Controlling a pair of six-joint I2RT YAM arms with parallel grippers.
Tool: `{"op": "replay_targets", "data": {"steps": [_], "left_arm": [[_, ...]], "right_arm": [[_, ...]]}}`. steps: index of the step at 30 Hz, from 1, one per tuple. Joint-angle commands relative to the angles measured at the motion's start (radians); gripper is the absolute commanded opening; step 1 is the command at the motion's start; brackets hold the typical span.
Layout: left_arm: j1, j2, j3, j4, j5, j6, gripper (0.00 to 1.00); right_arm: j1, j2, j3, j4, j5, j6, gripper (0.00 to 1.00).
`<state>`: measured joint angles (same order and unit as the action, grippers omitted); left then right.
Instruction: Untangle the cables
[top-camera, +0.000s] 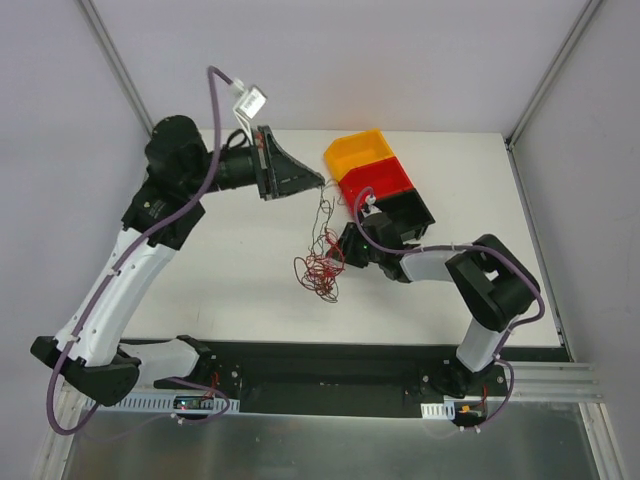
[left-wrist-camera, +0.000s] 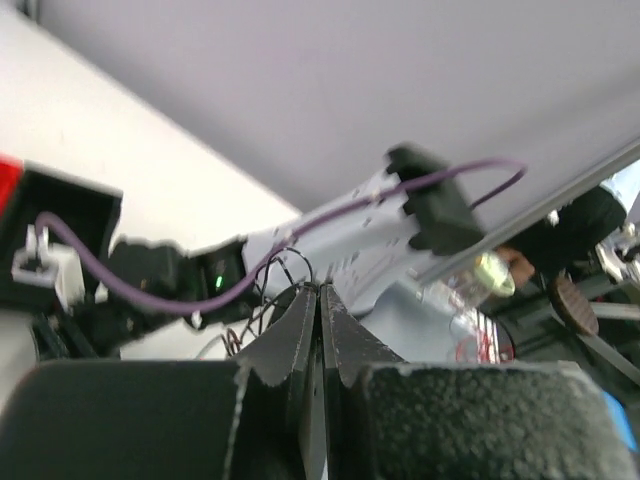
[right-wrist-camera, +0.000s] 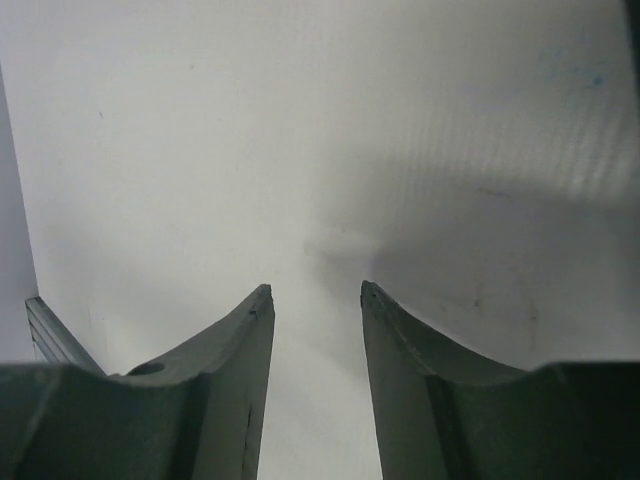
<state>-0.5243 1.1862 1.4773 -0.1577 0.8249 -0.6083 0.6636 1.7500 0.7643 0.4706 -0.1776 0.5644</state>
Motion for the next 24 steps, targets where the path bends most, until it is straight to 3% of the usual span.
{"op": "replay_targets", "data": {"steps": [1, 5, 11, 18, 24], "left_arm": [[0.03, 0.05, 0.236, 0.024, -0.06, -0.074, 0.0], [0.064, 0.112, 0.31, -0.009, -0.03, -0.084, 0.0], [0.081, 0.087, 0.137, -0.011, 0.006, -0.056, 0.0], [0.078, 0.02, -0.306, 0.079, 0.013, -0.09, 0.0], [0.006, -0.026, -0.722, 0.319, 0.017, -0.197, 0.0]], "right_arm": [[-0.035, -0.053, -0.028, -0.03, -0.054, -0.047, 0.43], [-0.041, -0.124, -0.057, -0.088, -0.088, -0.113, 0.45], [-0.041, -0.364, -0.123, -0.286, -0.069, -0.265, 0.58], [-0.039, -0.612, -0.197, -0.424, -0.007, -0.307, 0.74], [-0.041, -0.623, -0.155, -0.486, -0.008, -0.324, 0.76]]}}
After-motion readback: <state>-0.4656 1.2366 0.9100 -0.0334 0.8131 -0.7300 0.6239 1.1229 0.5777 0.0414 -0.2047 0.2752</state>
